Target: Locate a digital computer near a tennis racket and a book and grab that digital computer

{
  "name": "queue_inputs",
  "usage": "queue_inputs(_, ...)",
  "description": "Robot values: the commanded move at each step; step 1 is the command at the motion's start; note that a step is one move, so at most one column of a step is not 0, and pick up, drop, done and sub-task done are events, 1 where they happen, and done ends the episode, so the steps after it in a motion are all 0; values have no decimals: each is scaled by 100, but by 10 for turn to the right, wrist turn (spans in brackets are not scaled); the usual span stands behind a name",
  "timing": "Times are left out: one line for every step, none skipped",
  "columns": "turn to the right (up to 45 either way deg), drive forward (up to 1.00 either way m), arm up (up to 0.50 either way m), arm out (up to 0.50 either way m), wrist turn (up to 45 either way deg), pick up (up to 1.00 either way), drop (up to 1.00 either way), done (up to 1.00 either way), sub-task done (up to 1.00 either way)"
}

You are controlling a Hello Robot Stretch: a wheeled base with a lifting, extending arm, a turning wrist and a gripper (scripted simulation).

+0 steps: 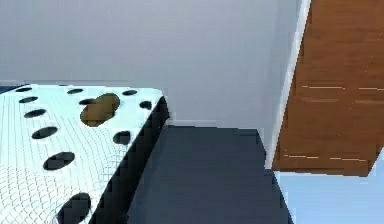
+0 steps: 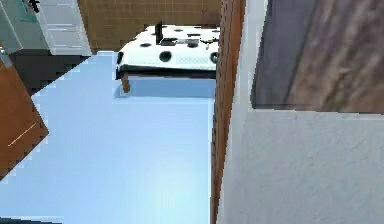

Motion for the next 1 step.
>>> queue_inputs(450, 0, 0, 0, 0, 0, 0, 0, 0)
